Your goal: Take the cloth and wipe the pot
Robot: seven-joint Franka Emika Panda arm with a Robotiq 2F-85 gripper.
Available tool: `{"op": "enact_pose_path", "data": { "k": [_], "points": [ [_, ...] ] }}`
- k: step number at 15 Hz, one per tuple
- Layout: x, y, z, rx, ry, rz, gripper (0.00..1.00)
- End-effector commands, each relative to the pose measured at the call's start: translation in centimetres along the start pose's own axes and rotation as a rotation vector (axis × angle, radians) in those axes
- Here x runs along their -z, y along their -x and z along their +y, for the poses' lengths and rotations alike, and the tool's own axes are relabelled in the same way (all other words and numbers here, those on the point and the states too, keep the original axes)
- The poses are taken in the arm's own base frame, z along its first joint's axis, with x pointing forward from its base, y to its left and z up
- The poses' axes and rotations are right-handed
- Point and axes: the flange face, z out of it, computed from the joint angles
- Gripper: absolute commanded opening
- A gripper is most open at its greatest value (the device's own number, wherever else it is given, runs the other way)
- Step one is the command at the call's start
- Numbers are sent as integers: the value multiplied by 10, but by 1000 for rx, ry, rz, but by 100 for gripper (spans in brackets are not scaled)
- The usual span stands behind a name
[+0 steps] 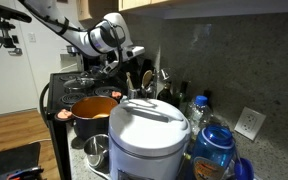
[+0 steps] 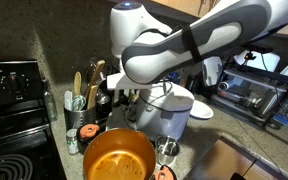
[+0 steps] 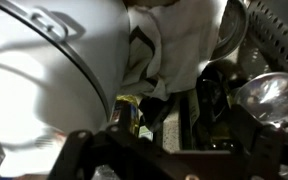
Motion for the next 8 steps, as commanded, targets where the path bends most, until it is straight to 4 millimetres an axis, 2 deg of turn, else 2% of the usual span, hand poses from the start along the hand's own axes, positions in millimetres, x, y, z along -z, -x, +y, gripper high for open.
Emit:
{"op": "enact_pose_path", "data": {
  "k": [1, 5, 8],
  "points": [
    [49, 39, 17, 63, -1, -80, 100],
    [93, 68, 37, 121, -7, -175, 100],
    [118, 83, 57, 199, -58, -288, 100]
  ]
}}
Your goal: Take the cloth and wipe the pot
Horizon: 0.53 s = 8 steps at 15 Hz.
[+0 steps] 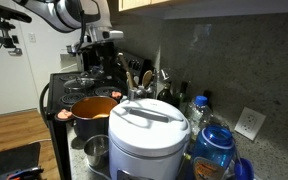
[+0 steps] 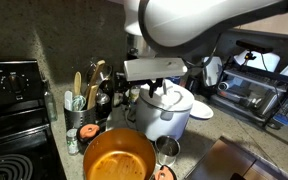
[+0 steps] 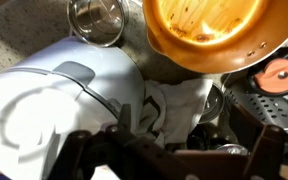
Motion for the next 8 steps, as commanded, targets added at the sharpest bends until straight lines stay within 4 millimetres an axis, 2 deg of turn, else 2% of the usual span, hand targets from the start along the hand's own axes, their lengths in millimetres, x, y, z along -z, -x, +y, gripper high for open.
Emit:
{"op": "enact_pose_path", "data": {
  "k": [1, 3, 6, 7, 8],
  "points": [
    [25, 32, 27, 108, -70, -120, 100],
    [33, 45, 38, 192, -133, -196, 100],
    [35, 62, 55, 277, -134, -251, 100],
    [34, 48, 40, 232, -121, -228, 100],
    [35, 51, 45, 252, -120, -234, 100]
  ]
}}
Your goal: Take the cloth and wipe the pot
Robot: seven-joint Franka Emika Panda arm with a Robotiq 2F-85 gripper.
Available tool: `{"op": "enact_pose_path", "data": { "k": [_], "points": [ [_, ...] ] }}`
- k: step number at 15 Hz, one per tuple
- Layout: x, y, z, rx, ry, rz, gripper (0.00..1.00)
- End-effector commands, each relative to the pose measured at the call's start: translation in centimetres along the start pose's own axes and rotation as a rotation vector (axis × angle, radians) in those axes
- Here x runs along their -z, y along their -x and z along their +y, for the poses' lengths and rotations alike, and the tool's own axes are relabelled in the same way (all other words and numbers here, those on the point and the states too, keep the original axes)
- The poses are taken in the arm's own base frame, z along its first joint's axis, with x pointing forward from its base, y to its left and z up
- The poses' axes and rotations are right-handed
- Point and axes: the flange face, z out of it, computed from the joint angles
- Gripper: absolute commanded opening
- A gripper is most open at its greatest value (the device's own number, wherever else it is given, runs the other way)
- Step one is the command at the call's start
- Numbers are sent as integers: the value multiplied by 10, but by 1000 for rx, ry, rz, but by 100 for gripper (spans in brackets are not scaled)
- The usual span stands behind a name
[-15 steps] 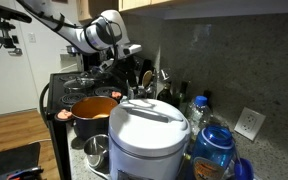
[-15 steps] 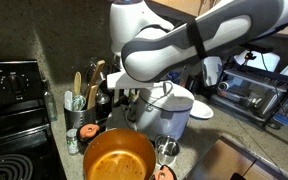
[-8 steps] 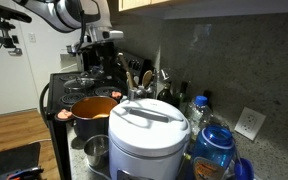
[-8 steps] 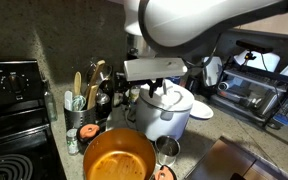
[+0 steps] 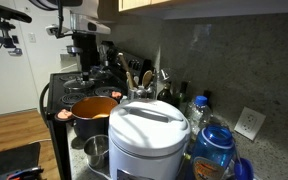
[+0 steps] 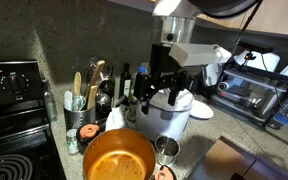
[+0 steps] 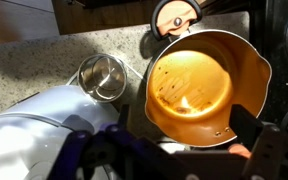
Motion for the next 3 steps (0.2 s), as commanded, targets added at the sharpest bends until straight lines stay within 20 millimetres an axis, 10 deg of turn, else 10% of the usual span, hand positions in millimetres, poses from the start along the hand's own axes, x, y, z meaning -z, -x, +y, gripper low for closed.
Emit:
{"op": "enact_pose_path", "data": {
  "k": [1, 3],
  "points": [
    [0, 3, 2, 6, 2, -3, 100],
    [-1, 6, 3, 14, 4, -5, 100]
  ]
}}
